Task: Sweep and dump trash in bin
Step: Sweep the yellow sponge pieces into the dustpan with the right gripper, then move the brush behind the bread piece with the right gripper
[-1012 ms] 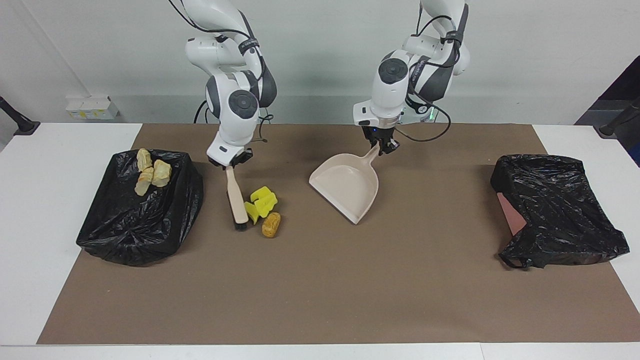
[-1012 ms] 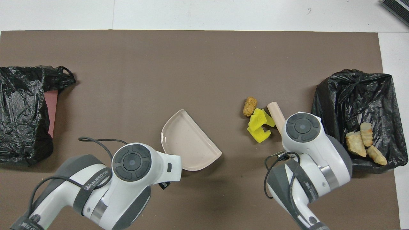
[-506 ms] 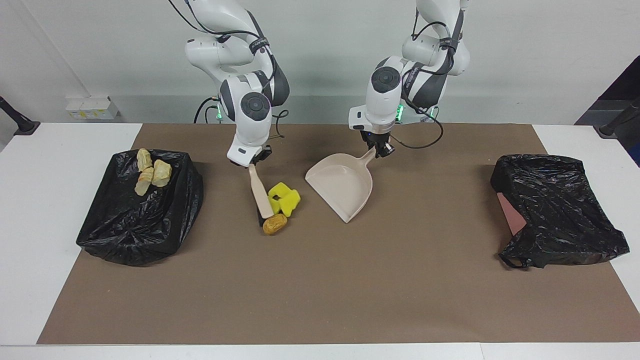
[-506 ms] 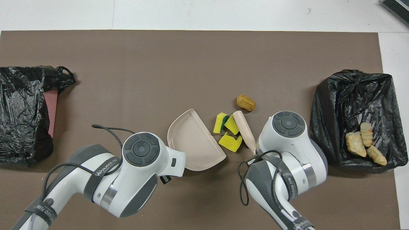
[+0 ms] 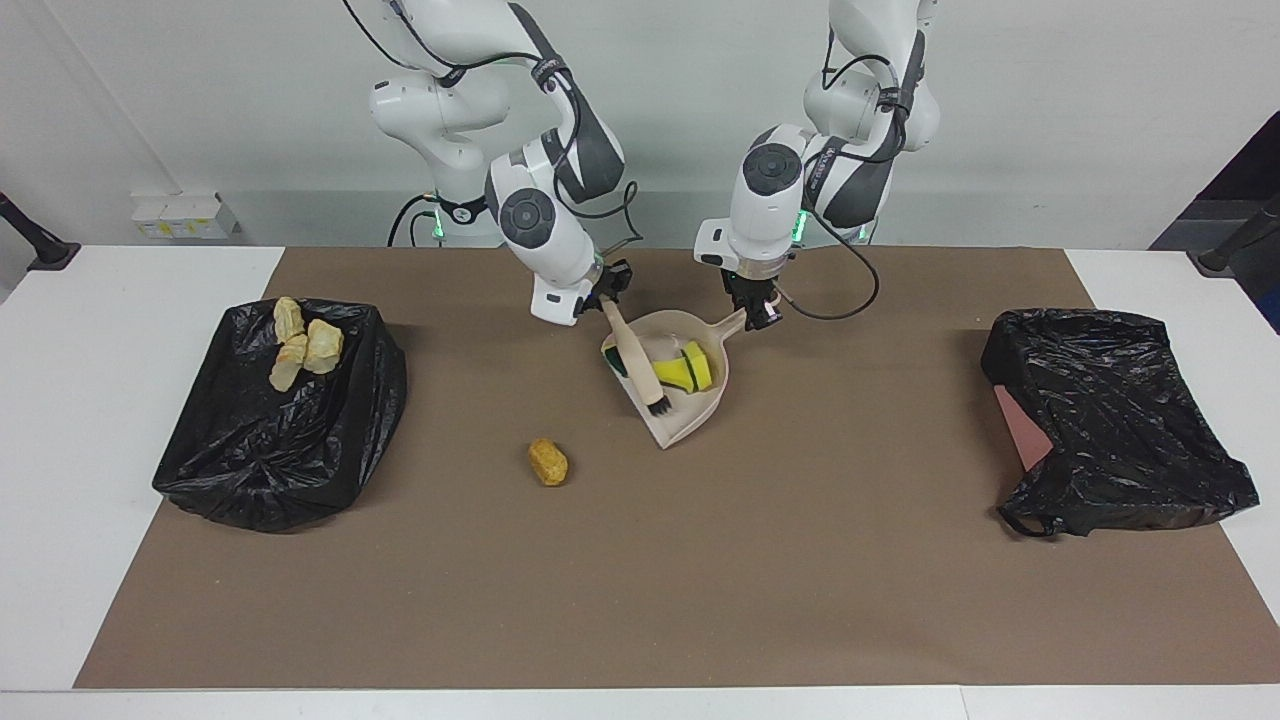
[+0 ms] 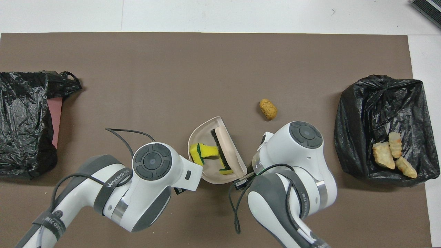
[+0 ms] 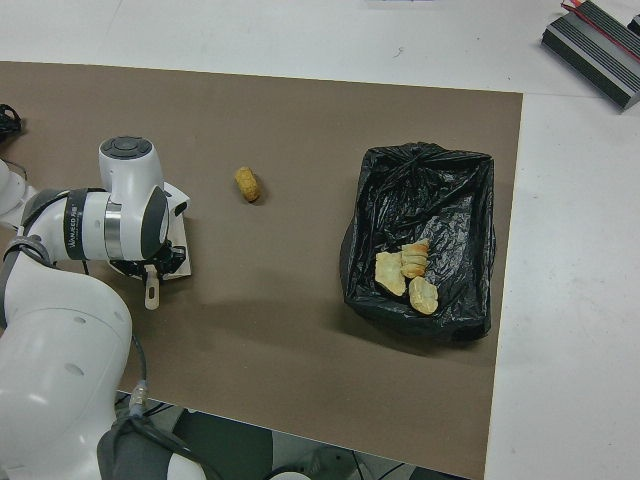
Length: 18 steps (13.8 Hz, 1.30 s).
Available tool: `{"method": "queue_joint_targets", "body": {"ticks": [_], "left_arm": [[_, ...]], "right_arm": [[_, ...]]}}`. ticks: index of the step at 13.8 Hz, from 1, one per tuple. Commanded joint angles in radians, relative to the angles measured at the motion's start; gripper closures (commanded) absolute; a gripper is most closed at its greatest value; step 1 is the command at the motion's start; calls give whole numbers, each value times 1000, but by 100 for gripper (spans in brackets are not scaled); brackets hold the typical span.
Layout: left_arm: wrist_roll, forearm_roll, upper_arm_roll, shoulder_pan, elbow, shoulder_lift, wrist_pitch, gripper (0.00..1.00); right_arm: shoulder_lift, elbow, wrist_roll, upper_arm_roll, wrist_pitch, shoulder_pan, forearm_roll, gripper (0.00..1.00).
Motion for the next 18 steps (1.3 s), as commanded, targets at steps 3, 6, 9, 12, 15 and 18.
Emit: {"method": "queue_joint_targets", "body": {"ticks": [3,6,9,12,15,18], "left_arm": [[32,-8,0,11,-29,-7,60,100],[20,-8,1,12,-19,-3,65,100],[15,-8,1,11,-16,-3,63,100],[3,-8,1,11,-16,-3,60,100],[1,-8,1,9,-18,-4,55,100],[15,-8,1,12,-29,-7,65,100]], "right_arm": [[-73,49,52,-12,-63,-118,-274,100],[-6,121,92,-12,-15,-200,-523,100],[139,237,90,-8,-24,-224,-774,100],[213,271,92,-8,-7,-201,-789,100],[226,229,84,23,-85,-164,-658,100],[183,186,66,72,-141,-132,-426,100]]}}
